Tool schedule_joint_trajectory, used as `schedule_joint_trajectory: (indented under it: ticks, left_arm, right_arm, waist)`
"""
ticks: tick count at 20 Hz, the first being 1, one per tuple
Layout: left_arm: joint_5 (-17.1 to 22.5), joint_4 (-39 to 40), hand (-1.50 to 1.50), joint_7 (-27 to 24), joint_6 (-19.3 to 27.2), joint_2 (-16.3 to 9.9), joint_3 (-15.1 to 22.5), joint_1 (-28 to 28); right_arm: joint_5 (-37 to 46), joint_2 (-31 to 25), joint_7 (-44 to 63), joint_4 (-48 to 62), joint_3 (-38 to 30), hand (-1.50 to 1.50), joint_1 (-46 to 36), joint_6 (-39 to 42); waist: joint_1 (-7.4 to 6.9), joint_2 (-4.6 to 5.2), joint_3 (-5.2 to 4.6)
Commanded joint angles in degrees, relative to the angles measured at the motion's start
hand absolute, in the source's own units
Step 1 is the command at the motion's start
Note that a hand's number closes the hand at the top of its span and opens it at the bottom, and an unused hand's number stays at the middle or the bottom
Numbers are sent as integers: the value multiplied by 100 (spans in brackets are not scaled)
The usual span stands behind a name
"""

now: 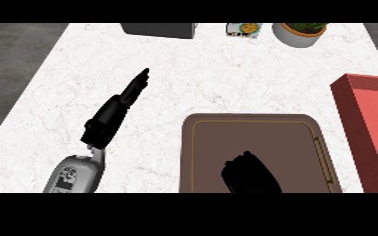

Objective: Pick the bell pepper from the tray and place it in the cardboard box

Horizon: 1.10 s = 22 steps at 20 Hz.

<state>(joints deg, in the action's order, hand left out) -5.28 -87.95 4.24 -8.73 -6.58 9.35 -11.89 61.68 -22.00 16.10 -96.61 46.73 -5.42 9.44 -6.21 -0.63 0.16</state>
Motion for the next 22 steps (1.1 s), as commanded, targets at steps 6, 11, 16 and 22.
schedule_joint_trajectory:
  ticks: [6,11,16,22]
  left_arm:
    - [30,53,0,18,-53,38,46,-34]
    - [5,66,0,46,-11,38,21,-56]
    - [20,64,0,4,51,32,-58,8]
    - [13,7,0,-23,96,-35,-159,11]
  right_arm:
    - [-221,-1498,-2742,-1103,712,150,-286,-647]
    - [-631,-2213,-3885,-1647,587,150,-323,-1078]
    - [-1206,-2825,-4869,-2031,472,150,-160,-1396]
    - [-2127,-3437,-5722,-2181,28,150,100,-1700]
  waist:
    - [102,-2,86]
    - [288,65,93]
    - [425,132,94]
    - [624,213,107]
